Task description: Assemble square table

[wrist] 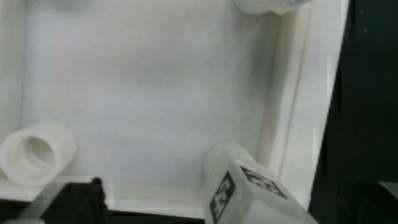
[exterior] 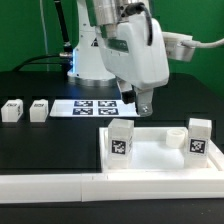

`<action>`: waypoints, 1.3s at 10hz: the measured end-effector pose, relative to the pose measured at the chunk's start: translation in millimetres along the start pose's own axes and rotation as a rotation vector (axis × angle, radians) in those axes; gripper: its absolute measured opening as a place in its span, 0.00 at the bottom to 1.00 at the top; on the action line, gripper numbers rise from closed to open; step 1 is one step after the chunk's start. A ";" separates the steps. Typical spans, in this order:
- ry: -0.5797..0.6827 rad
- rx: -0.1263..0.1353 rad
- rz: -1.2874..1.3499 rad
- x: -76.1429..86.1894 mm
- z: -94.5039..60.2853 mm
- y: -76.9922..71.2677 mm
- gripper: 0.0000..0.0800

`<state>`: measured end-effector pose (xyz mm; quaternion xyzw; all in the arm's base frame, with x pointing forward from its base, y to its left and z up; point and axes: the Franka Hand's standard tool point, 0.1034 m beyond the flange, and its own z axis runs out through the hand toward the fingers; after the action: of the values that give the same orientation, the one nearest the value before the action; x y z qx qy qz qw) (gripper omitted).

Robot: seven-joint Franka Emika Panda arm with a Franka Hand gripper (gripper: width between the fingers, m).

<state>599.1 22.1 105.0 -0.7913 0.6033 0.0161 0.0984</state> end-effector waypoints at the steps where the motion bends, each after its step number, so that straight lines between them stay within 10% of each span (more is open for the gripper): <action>1: 0.002 -0.001 -0.135 1.8 0.7 2.2 0.81; 10: 0.062 -0.066 -1.092 17.4 10.1 20.3 0.81; 13: 0.039 -0.117 -1.165 32.2 40.3 40.0 0.81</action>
Offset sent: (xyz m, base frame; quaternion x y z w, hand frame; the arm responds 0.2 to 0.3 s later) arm -0.0165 -0.0007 -0.0099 -0.0323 0.0354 -0.4422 0.8956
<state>573.3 -11.6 55.4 -0.9967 0.0688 -0.0219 0.0362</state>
